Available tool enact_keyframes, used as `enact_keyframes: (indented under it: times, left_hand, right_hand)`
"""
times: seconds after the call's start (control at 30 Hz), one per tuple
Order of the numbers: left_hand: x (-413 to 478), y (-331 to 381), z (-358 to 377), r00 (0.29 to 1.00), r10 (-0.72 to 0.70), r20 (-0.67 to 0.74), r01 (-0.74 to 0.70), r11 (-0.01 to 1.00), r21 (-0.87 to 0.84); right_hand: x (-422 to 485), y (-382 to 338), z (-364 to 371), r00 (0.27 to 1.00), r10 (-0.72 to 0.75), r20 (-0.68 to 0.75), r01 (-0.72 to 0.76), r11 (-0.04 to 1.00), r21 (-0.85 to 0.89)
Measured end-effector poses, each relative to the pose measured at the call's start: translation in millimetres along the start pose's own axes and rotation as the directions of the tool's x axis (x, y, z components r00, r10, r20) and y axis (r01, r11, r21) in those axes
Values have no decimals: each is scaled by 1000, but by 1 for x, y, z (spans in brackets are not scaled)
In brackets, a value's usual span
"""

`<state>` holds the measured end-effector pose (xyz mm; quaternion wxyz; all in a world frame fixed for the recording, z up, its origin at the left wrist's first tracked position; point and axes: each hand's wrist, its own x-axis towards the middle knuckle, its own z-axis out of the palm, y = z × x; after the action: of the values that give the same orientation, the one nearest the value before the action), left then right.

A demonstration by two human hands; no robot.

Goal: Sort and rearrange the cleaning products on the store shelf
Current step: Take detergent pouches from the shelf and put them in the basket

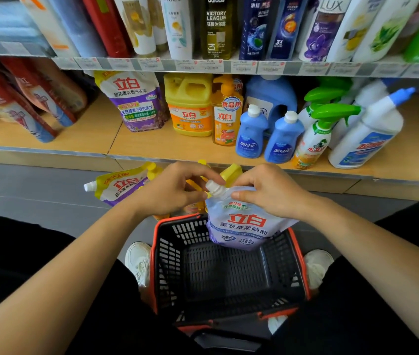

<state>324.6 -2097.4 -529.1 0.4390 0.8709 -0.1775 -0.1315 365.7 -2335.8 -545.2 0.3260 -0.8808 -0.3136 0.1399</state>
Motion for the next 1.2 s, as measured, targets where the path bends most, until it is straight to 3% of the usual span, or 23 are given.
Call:
enact_keyframes:
  times: [0.13,0.27,0.43,0.57,0.67,0.77,0.9,1.07,1.2]
  left_hand:
    - [2,-3,2,998,-21,-61,20,1000,-19]
    - [3,-1,4,968,-216,-131,166,934,-316]
    - [5,0,-3,915,-394,-84,245,710,-660]
    - [6,0,-5,922,-384,45,253,511,-822]
    - [5,-1,-8,933,-351,81,243,446,-862]
    - [5,-3,-7,937,-346,52,222,473,-853]
    - [8,-4,-2,915,-396,-79,198,610,-767]
    - [4,-1,7,938,-326,-115,229,834,-502]
    - [3,0,15,950,-266,-163,185,902,-390]
  right_hand:
    - [-1,0,-1,1000,-4,2,4,1000,1]
    - [0,-2,-4,1000,-1,-18,1,1000,1]
    - [-1,-5,-5,1000,2,-27,-1,1000,17]
    - [-1,-5,-7,1000,10,-19,-10,1000,28]
    - [-2,-6,-8,1000,-3,-30,3,1000,21]
    - [-3,-7,-9,999,-9,-47,9,1000,15]
    - [-3,-5,-9,999,-23,-46,23,1000,0]
    - [-3,-5,-9,998,-28,-51,28,1000,3]
    - [-3,-6,-8,998,-38,-48,38,999,2]
